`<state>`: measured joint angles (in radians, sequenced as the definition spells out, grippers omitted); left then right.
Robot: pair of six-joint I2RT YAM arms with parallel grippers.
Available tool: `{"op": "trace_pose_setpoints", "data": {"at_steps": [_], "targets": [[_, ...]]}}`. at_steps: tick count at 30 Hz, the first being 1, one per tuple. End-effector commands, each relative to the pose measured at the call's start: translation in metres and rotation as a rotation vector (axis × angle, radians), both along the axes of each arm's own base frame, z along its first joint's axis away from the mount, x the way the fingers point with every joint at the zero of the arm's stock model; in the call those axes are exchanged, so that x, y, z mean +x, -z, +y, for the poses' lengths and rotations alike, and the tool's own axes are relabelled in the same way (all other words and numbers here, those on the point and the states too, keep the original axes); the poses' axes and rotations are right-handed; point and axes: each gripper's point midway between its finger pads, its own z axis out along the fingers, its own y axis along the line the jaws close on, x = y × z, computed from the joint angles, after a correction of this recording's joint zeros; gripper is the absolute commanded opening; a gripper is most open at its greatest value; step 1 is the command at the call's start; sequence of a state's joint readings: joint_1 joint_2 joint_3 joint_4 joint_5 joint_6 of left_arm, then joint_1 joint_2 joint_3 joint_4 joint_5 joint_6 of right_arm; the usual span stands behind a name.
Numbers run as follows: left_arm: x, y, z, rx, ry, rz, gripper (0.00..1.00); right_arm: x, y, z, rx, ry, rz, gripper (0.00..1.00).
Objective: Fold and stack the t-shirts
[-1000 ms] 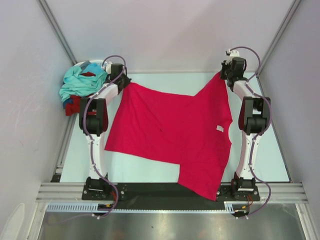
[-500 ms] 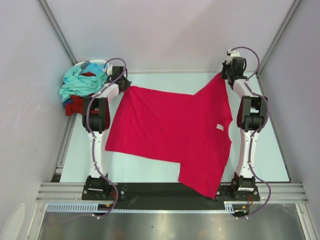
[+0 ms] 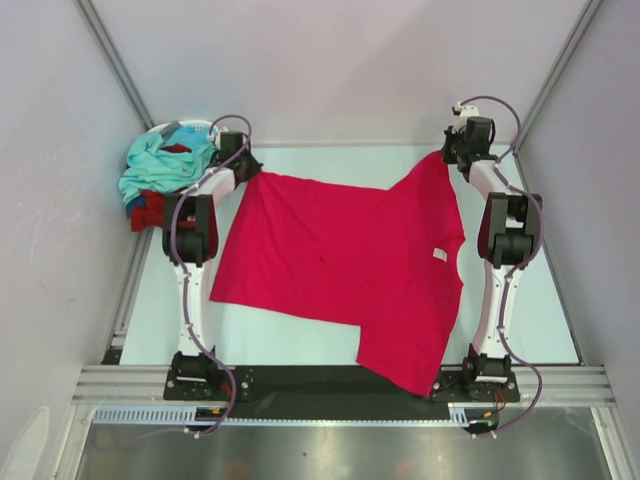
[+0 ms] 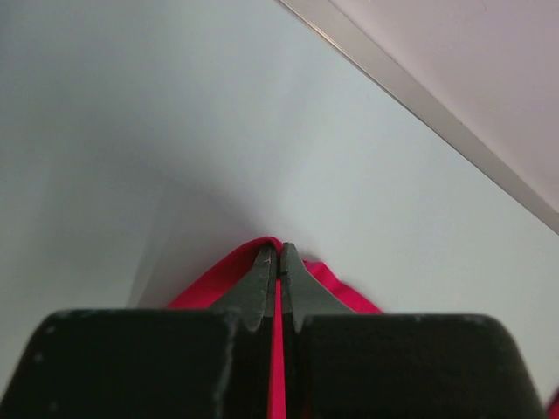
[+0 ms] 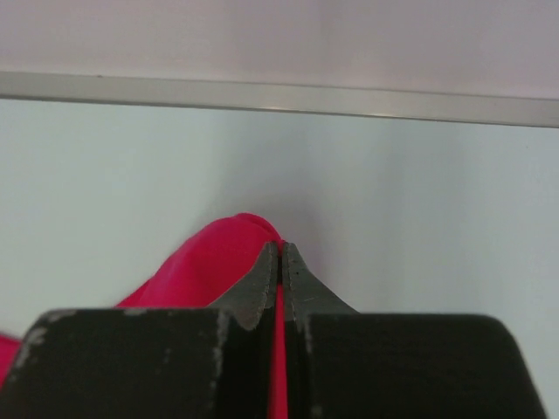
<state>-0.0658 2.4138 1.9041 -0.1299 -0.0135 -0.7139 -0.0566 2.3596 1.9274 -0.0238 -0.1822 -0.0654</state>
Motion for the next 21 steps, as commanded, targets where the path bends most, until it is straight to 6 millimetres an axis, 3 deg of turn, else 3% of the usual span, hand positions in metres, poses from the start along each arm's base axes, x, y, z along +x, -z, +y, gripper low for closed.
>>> {"op": "trace_pose_setpoints", "data": {"at_steps": [1,9,21], "targets": [[0.01,-0.072,0.008,0.005,0.057,-0.156,0.0,-0.009,-0.094,-0.002,-0.047,-0.024,-0.183,0.0],[-0.002,-0.074,0.015,0.01,0.088,-0.146,0.0,-0.047,-0.115,-0.006,-0.084,-0.007,-0.199,0.0],[-0.022,-0.079,0.012,0.013,0.162,-0.169,0.0,-0.093,-0.124,-0.007,-0.105,0.006,-0.185,0.0]]}}
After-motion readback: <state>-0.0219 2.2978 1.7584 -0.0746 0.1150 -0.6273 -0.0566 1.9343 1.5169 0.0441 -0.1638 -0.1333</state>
